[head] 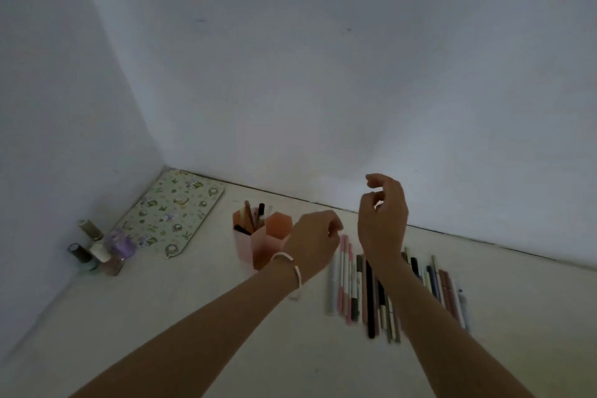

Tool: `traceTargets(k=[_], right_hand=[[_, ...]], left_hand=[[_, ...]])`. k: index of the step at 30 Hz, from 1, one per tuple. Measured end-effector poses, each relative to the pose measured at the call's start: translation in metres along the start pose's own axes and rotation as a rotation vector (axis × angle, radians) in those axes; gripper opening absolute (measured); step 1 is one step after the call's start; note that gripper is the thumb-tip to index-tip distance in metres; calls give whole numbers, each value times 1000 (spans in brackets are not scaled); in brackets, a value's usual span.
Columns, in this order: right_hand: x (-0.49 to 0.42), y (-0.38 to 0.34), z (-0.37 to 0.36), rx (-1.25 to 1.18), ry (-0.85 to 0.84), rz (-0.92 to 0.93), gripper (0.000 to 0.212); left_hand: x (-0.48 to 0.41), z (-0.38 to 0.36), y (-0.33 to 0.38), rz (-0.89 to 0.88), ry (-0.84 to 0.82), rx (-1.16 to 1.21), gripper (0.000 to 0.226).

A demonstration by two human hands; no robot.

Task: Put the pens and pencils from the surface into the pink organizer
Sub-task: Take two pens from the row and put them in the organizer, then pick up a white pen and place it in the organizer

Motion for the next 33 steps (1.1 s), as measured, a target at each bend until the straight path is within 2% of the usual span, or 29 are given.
traceTargets(k=[3, 6, 11, 13, 16, 19, 22, 25, 31, 33], right_hand=[[2, 32, 22, 29, 6, -82, 33], [11, 55, 35, 62, -7, -106, 33], [22, 87, 45, 96, -33, -181, 32], [24, 92, 41, 102, -68, -197, 28], [26, 93, 17, 176, -222, -205, 20], [41, 100, -28, 399, -490, -230, 14], [64, 110, -63, 647, -687, -194, 28], [75, 124, -75, 765, -758, -240, 48], [75, 125, -83, 779, -816, -266, 33], [75, 121, -85, 803, -829, -247, 40]], left_hand=[[-2, -58, -26, 236, -177, -140, 21], [6, -90, -46, 371, -277, -239, 27], [5, -106, -52, 377, -259, -335, 33], [1, -97, -43, 344, -250, -297, 33], [-17, -46, -14, 230, -62, -61, 30], [-28, 30, 16, 108, 189, 146, 35], [-22, 83, 27, 59, 325, 298, 40], [-13, 111, 21, 62, 387, 356, 38], [-2, 135, -1, 114, 418, 414, 36], [2, 142, -7, 123, 434, 433, 35]])
Point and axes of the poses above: each hand's wrist, its own x-axis away from the middle knuckle, its own z-axis out of the back of the hand, y = z × x, the point moved 9 cm from there along -x, towards the middle knuckle, and after that the axes turned 2 degrees about z, right-handed, at the moved point
